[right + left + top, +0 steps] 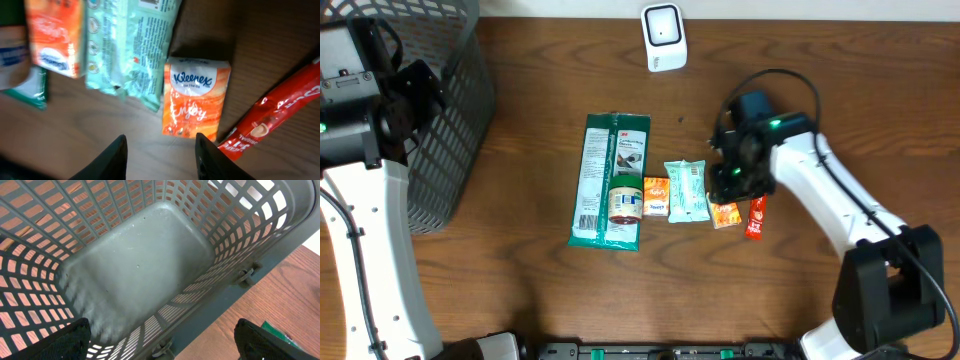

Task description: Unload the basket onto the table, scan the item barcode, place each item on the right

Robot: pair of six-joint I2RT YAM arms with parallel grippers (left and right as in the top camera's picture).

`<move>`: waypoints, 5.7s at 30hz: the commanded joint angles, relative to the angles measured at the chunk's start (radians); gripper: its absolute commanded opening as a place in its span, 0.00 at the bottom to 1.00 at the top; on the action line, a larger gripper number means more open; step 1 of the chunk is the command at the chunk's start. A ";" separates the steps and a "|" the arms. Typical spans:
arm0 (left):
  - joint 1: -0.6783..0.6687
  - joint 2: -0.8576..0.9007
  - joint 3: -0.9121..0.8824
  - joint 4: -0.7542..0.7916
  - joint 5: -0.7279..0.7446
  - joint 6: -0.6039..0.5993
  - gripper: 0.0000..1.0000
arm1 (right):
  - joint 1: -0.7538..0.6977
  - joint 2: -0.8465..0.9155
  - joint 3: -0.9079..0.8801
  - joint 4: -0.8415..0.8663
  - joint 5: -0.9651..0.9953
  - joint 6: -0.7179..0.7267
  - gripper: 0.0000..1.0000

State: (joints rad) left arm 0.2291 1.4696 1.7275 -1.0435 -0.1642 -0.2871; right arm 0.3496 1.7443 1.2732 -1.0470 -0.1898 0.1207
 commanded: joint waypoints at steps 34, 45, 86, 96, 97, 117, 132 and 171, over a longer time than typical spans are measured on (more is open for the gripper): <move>0.006 -0.002 0.006 0.000 -0.013 0.010 0.92 | 0.259 -0.002 -0.319 0.363 0.581 0.245 0.27; 0.006 -0.001 0.006 0.000 -0.013 0.010 0.92 | 0.234 -0.130 -0.204 0.218 0.391 0.183 0.01; 0.005 -0.001 0.006 0.000 -0.013 0.010 0.92 | -0.180 -0.122 -0.609 0.957 -0.609 0.170 0.17; 0.005 -0.001 0.006 0.000 -0.013 0.010 0.92 | -0.241 -0.123 -0.609 0.873 -0.544 0.152 0.37; 0.005 -0.001 0.006 0.000 -0.013 0.010 0.92 | -0.247 -0.123 -0.608 0.870 -0.544 0.152 0.39; 0.005 -0.001 0.006 0.000 -0.013 0.010 0.92 | -0.290 -0.123 -0.435 0.593 -0.514 0.047 0.52; 0.005 -0.001 0.006 0.000 -0.013 0.010 0.92 | -0.278 -0.123 -0.451 0.568 -0.448 0.046 0.51; 0.005 -0.001 0.006 0.000 -0.013 0.010 0.92 | -0.776 -0.269 -0.083 0.187 -0.035 0.032 0.72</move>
State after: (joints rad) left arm 0.2291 1.4696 1.7275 -1.0431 -0.1638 -0.2871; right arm -0.3939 1.4914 1.1900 -0.8539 -0.2882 0.1387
